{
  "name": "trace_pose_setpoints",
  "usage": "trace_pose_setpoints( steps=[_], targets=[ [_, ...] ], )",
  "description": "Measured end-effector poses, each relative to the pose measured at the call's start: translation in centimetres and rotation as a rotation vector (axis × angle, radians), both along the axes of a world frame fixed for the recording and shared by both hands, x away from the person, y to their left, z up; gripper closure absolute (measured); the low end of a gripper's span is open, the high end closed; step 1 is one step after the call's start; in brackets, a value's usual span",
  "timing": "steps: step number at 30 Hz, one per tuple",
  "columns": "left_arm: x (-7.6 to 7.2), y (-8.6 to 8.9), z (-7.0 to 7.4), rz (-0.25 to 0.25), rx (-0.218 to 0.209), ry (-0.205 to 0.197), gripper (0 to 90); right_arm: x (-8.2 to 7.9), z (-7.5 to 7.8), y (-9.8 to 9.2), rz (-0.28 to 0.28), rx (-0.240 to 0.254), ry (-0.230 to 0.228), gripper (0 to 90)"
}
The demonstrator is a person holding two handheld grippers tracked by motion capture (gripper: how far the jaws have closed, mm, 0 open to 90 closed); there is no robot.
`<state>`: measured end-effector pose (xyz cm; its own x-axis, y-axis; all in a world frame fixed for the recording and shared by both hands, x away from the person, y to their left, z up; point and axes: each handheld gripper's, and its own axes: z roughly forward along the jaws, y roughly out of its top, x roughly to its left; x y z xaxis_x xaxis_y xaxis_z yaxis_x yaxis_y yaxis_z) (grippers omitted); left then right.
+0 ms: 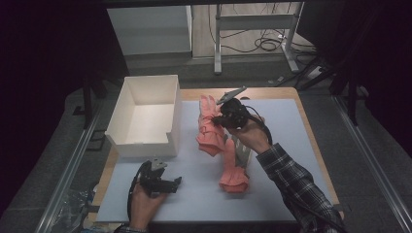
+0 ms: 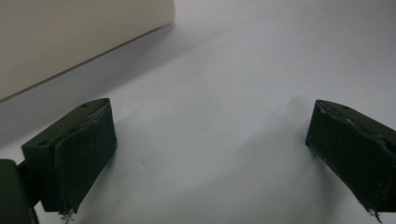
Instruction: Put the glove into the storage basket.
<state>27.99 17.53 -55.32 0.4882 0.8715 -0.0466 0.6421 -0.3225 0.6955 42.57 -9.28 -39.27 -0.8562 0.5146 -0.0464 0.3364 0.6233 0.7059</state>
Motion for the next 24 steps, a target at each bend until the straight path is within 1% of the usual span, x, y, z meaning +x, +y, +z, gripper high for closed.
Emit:
trace_pose_setpoints(
  steps=[3,12,18,20,24],
  targets=[
    [0.0,0.0,0.0,0.004,-0.006,-0.002,1.8,-0.9,0.2,-0.6,0.004,-0.009,-0.008,89.9],
    [0.0,0.0,0.0,0.002,0.0,-0.003,1.8,-3.1,0.7,-2.6,0.0,-0.01,-0.018,89.9],
    [0.0,0.0,0.0,0.002,-0.001,-0.002,1.8,-4.2,0.5,-4.3,-0.01,-0.012,-0.023,89.9],
    [0.0,0.0,0.0,0.002,-0.002,-0.003,1.8,-4.5,0.4,-4.8,-0.013,-0.006,-0.021,89.9],
    [0.0,0.0,0.0,0.002,-0.003,-0.003,1.8,-5.3,0.0,-5.8,-0.016,-0.011,-0.018,89.9]
  ],
)
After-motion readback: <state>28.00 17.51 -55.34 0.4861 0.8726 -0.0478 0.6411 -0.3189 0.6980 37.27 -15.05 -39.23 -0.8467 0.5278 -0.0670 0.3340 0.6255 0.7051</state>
